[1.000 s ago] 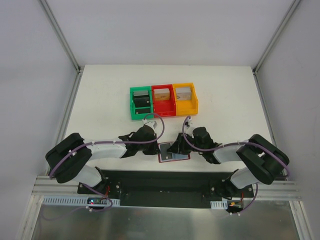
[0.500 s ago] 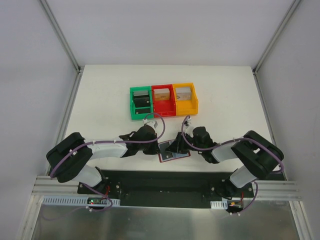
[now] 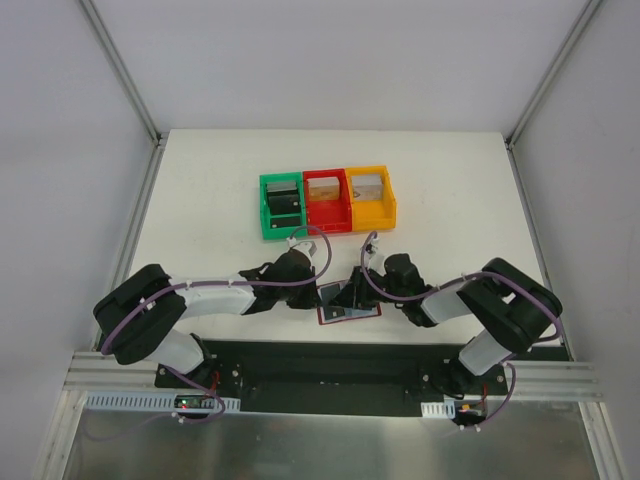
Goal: Take the credit cards out of the card holder
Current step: Remove the credit card from the card holder.
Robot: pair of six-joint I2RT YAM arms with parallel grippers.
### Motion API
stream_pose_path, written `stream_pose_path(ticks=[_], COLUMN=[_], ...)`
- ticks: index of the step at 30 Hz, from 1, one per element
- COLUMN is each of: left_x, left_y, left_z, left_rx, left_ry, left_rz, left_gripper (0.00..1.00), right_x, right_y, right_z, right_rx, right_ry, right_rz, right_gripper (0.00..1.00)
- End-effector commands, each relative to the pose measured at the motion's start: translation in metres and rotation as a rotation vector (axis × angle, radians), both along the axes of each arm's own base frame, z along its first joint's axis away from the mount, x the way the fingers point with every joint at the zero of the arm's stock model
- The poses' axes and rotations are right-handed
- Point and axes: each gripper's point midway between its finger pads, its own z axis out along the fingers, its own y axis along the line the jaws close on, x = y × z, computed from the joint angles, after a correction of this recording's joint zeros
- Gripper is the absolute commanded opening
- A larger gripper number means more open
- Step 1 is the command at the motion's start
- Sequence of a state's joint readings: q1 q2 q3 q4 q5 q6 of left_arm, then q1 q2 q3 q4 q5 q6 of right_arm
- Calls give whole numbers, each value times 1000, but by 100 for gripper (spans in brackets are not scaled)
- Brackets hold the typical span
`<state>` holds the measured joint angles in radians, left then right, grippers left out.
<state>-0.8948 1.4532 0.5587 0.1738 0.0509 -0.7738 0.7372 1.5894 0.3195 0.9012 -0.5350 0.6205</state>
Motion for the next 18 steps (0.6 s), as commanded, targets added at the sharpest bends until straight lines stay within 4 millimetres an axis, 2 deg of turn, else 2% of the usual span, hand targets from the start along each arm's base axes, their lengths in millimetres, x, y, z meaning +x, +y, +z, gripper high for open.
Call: stream_pose_path(ticks=[1, 18], left_x=[0, -4], left_y=[15, 19], left_z=[-20, -22], left_rx=[78, 80], left_ry=[5, 16], left_rz=[21, 27], left_gripper=[0, 0], right_x=[-8, -3], right_y=[13, 4], right_z=[20, 28], right_rx=[81, 101], right_ry=[-28, -35], right_rz=[73, 36], right_gripper=[38, 36])
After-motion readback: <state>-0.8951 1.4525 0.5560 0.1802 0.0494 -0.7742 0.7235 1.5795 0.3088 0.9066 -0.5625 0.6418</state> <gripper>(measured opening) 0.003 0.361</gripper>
